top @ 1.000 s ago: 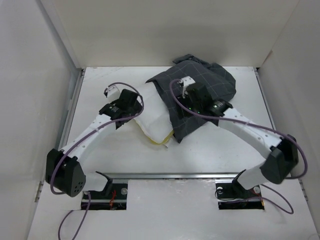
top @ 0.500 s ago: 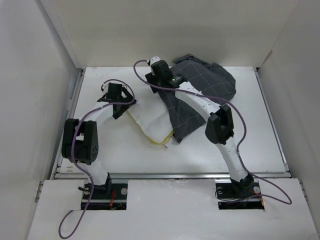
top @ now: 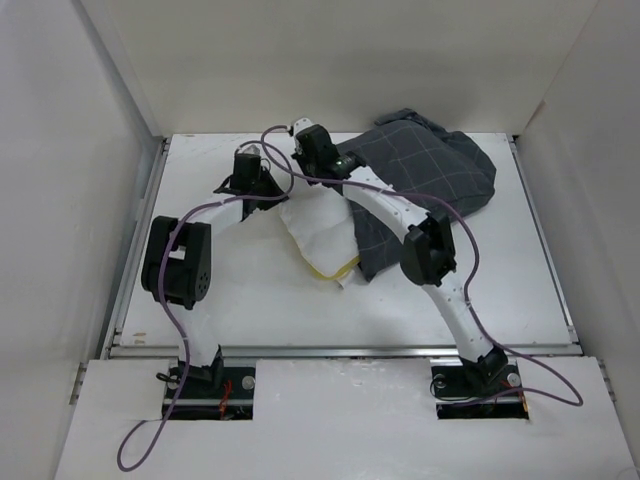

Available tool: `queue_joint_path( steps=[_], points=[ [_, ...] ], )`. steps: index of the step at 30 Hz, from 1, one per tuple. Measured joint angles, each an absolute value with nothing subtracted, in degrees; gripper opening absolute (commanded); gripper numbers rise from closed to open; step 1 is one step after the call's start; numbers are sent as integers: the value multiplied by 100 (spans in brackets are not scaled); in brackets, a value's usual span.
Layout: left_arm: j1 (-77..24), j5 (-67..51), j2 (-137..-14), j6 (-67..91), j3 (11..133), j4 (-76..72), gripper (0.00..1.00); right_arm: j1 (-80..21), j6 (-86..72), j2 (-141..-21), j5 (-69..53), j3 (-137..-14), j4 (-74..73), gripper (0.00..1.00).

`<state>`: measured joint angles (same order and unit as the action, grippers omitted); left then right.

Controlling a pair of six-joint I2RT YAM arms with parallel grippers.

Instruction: Put the pillow into the pillowcase

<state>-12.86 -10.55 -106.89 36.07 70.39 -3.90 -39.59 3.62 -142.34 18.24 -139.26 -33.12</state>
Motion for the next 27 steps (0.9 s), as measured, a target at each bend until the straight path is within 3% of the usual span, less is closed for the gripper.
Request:
queue_joint_path(
  steps=[5, 6, 7, 9, 10, 13, 14, 21, 27],
  points=[
    [-1503, -1122, -10359, 3470, 6692, -574, 0, -3977, 392, -13609, 996, -13570, -3371, 0],
    [-1540, -1081, -10254, 3454, 6619, -574, 0, -3983, 416, -13434, 1033, -13482, -3378, 8],
    [-1577, -1031, -10121, 3444, 6541, -563, 0, -3986, 434, -13275, 1120, -13439, -3389, 25],
    [-1623, -965, -9821, 3426, 6388, -556, 0, -4005, 495, -13017, 1444, -13408, -3411, 35],
    [-1647, -943, -9671, 3420, 6316, -561, 0, -3992, 517, -12921, 1616, -13408, -3411, 50],
    [-1675, -897, -9279, 3398, 6099, -589, 0, -3850, 534, -12807, 1984, -13408, -3433, 59],
    [-1680, -880, -9179, 3391, 6023, -593, 0, -3752, 532, -12816, 2014, -13406, -3454, 68],
    [-1730, -788, -9035, 3382, 5769, -582, 0, -3068, 655, -13257, 1988, -13286, -3743, 70],
    [-1767, -707, -9035, 3328, 5765, -550, 0, -3124, 707, -13600, 1820, -13251, -3876, 70]
  ],
)
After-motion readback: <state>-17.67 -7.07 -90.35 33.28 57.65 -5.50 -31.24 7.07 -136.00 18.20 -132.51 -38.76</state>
